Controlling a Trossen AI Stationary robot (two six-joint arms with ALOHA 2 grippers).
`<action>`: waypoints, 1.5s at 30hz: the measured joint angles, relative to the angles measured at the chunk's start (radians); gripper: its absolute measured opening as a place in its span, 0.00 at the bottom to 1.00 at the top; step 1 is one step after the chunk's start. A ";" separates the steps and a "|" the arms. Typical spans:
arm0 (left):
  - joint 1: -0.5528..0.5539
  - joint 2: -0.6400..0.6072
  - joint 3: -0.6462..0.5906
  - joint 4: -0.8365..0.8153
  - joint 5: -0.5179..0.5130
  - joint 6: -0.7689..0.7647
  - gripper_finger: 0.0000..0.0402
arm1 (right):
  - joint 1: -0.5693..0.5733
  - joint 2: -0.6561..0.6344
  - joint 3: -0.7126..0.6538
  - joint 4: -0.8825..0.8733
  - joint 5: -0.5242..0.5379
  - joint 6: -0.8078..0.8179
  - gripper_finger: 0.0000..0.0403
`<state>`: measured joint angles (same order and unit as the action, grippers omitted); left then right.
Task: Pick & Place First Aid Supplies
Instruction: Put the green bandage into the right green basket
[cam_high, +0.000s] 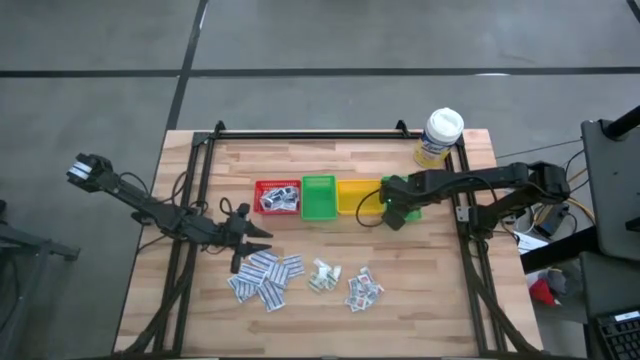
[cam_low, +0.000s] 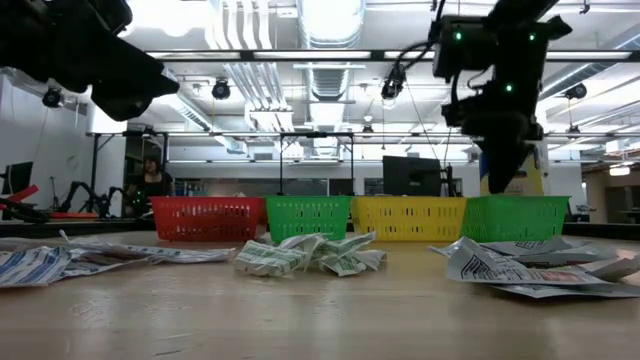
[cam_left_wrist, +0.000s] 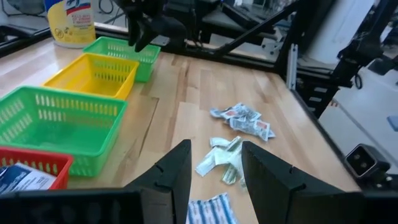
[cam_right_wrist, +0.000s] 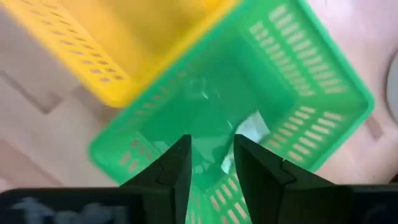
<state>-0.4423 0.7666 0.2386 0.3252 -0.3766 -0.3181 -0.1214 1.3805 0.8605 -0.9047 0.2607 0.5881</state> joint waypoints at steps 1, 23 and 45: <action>0.000 0.000 0.000 0.008 0.003 0.000 0.34 | 0.006 -0.006 0.007 0.000 0.000 -0.017 0.29; -0.003 0.296 0.161 0.072 0.044 0.034 0.34 | 0.323 -0.092 0.017 0.196 0.003 -0.283 0.21; 0.076 0.791 0.780 -0.638 -0.022 0.029 0.34 | 0.351 -0.605 -0.238 0.475 -0.034 -0.434 0.15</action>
<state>-0.3660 1.5572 1.0185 -0.3132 -0.3982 -0.2894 0.2297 0.7753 0.6224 -0.4292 0.2269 0.1545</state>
